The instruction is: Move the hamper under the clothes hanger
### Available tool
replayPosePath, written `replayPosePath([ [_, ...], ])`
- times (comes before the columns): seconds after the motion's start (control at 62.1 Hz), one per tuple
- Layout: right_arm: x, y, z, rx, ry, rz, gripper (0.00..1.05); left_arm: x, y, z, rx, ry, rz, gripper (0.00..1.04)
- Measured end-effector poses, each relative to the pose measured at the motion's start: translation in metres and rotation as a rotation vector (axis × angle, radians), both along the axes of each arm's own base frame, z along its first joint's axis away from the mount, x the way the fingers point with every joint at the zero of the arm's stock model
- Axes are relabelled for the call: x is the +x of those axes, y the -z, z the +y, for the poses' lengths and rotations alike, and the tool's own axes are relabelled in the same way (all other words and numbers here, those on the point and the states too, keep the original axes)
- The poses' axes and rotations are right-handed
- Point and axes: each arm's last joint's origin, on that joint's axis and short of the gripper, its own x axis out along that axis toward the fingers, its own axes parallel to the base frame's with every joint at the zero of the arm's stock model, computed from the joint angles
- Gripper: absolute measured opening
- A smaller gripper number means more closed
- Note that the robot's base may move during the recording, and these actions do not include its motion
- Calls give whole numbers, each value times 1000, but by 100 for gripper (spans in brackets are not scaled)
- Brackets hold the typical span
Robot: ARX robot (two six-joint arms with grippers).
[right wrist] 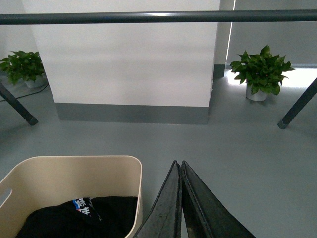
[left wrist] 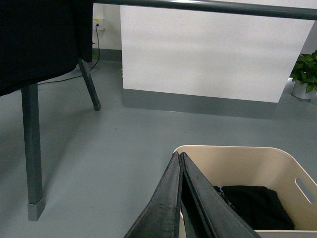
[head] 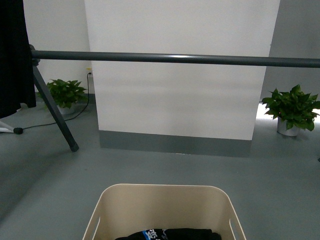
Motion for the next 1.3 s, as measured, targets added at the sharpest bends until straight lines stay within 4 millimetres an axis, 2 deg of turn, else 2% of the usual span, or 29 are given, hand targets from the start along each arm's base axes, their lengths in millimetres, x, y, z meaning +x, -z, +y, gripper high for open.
replayPosePath([
  [0.628, -15, 0, 0, 0, 0, -4, 2, -14, 0, 0, 0, 0, -2, 3],
  [0.757, -20, 3, 0, 0, 0, 21, 2, -24, 3, 0, 0, 1, 10, 3],
  [0.869, -26, 2, 0, 0, -3, 2, 2, -25, 3, 0, 0, 0, 5, 3],
  [1.272, -26, 3, 0, 0, -3, 2, 2, -25, 3, 0, 0, 0, 5, 3],
  [1.304, -26, 3, 0, -1, -3, 2, 5, -25, 3, 0, 0, 0, 5, 7],
])
